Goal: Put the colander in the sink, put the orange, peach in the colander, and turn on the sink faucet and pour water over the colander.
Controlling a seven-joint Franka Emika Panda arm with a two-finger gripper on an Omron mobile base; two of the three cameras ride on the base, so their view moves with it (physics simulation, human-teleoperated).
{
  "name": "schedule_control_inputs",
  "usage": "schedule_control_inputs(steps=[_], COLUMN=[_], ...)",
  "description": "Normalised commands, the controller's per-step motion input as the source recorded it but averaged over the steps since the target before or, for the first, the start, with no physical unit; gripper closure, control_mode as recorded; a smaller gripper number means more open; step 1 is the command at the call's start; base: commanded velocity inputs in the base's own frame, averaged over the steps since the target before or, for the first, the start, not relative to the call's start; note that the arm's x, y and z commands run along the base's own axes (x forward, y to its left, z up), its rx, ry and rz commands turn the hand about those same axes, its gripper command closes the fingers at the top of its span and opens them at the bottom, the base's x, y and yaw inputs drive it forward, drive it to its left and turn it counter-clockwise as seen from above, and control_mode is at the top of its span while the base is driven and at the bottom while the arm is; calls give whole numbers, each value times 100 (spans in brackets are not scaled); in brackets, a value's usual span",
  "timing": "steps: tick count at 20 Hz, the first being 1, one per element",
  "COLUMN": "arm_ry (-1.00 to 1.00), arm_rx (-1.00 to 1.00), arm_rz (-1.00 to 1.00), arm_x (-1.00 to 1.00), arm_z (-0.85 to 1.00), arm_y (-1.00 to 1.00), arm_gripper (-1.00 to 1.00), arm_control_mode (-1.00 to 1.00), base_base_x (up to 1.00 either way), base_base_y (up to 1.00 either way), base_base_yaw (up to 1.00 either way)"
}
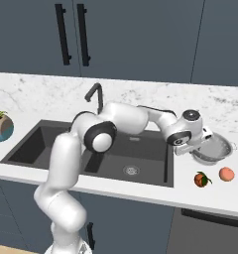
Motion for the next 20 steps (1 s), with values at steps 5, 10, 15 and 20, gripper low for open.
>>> schedule_control_inputs(steps=[5,10,15,20], arm_ry=[3,1,6,22], arm_rx=[-8,-13,-13,-2], arm_rz=[12,12,11,11], arm_x=[-54,-58,-53,-39], arm_z=[29,21,25,32], arm_y=[60,71,76,85], arm_gripper=[100,100,100,100], arm_control_mode=[-100,-100,-100,-100], base_base_x=[0,0,0,0], base_base_y=[0,0,0,0], base_base_yaw=[0,0,0,0])
